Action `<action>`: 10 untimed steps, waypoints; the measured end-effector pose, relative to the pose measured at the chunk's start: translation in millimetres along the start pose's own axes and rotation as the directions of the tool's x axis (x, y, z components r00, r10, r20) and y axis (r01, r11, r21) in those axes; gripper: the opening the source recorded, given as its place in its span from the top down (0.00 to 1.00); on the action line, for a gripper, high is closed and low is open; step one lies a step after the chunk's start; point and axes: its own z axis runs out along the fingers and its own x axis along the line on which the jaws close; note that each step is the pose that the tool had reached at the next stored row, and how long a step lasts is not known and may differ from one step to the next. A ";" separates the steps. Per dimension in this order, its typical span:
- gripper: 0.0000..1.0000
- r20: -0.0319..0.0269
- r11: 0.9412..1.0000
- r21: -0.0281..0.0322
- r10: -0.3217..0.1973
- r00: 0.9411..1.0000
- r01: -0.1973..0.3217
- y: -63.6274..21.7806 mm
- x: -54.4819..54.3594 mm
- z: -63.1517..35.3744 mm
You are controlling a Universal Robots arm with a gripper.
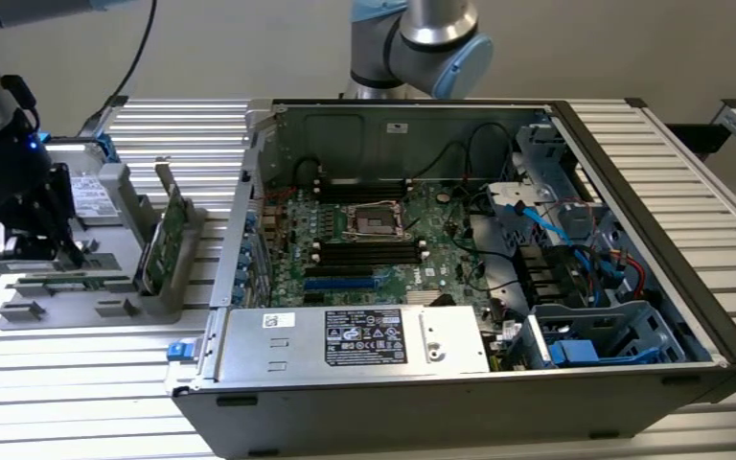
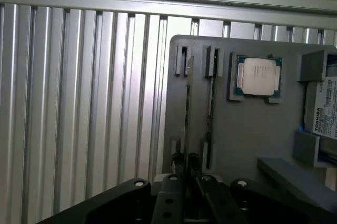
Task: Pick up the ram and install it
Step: 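Pick up the ram and move it above insertion slot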
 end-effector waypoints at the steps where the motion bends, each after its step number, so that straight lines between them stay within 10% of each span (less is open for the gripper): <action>1: 0.86 0.000 1.000 -0.002 0.000 1.000 0.000 -2.6 0.1 -2.4; 10: 0.86 0.004 1.000 -0.020 0.000 1.000 0.000 -27.0 1.4 -23.6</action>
